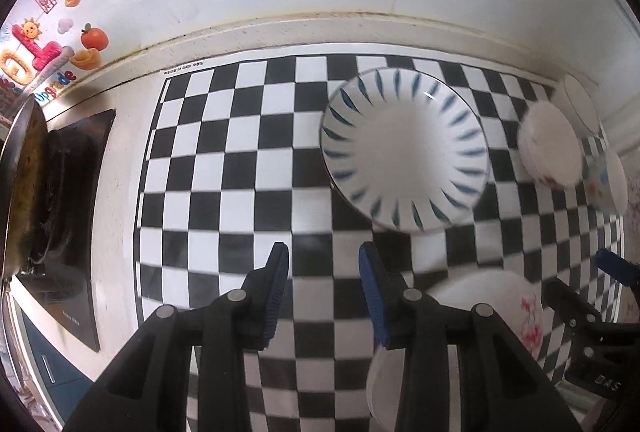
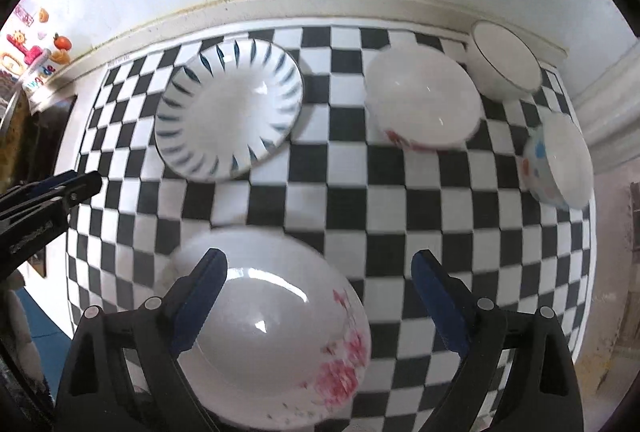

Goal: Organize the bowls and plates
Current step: 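Grasp the rim of the blue-leaf striped plate with both grippers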

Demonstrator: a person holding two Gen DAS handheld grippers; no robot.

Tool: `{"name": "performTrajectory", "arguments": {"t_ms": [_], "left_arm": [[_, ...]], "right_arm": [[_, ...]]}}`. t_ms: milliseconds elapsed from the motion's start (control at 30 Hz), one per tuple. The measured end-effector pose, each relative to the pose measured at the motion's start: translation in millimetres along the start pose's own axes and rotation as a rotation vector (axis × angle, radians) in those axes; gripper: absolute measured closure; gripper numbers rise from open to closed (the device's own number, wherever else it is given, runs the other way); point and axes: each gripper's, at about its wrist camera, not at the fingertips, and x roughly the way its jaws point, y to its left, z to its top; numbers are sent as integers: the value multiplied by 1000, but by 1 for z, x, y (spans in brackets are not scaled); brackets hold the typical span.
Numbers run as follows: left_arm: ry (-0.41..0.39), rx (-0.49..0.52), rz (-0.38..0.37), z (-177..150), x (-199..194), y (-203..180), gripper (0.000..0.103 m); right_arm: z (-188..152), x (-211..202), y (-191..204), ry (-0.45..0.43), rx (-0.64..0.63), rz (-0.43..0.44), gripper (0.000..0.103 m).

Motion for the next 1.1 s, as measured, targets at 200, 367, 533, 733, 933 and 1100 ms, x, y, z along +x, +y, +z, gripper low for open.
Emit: {"name": "performTrajectory", "arguments": {"t_ms": [200, 367, 533, 733, 933, 1100], "left_arm": [[43, -17, -17, 40, 32, 14, 69], [104, -44, -80, 71, 67, 22, 69], [186, -52, -148, 94, 104, 24, 69], [247, -17, -212, 103, 133, 16, 70], [219, 14, -201, 100, 128, 7, 72], [204, 32, -185, 84, 117, 5, 72]], "right_arm": [[54, 28, 7, 51, 48, 99, 8], [90, 69, 16, 125, 82, 169, 29], [114, 110, 9, 203, 152, 170, 43], [125, 143, 1, 272, 199, 175, 58], [122, 149, -5, 260, 226, 161, 75], [116, 143, -7, 256, 210, 175, 78]]}}
